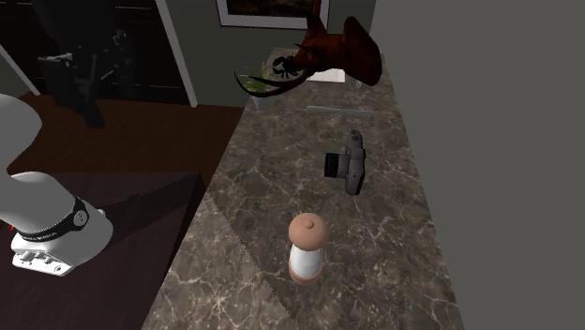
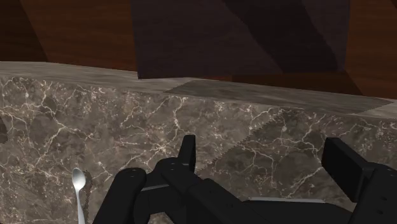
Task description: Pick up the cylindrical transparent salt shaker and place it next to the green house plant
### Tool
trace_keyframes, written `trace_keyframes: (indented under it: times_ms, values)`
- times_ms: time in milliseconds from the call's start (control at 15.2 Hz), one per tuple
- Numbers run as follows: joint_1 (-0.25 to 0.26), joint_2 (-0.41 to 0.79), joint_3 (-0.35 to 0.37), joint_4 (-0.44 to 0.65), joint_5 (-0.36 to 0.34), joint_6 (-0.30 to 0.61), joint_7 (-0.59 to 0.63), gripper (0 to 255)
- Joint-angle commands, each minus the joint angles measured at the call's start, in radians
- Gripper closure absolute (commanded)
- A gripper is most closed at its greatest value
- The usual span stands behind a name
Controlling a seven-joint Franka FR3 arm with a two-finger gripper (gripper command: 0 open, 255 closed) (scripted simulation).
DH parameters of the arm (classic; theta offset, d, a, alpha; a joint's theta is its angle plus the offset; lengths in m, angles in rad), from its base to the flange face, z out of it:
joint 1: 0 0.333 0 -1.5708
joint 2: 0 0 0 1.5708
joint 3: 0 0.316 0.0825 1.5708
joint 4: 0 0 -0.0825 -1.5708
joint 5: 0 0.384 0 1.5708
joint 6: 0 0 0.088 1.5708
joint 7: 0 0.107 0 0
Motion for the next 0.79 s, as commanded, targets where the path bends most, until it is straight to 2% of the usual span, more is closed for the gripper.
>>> trace_keyframes:
  times_ms: [0, 726]
  values:
    - [0.000, 0.000, 0.000, 0.000, 0.000, 0.000, 0.000, 0]
    - [-0.056, 0.372, -0.034, 0.127, -0.077, 0.285, -0.008, 0]
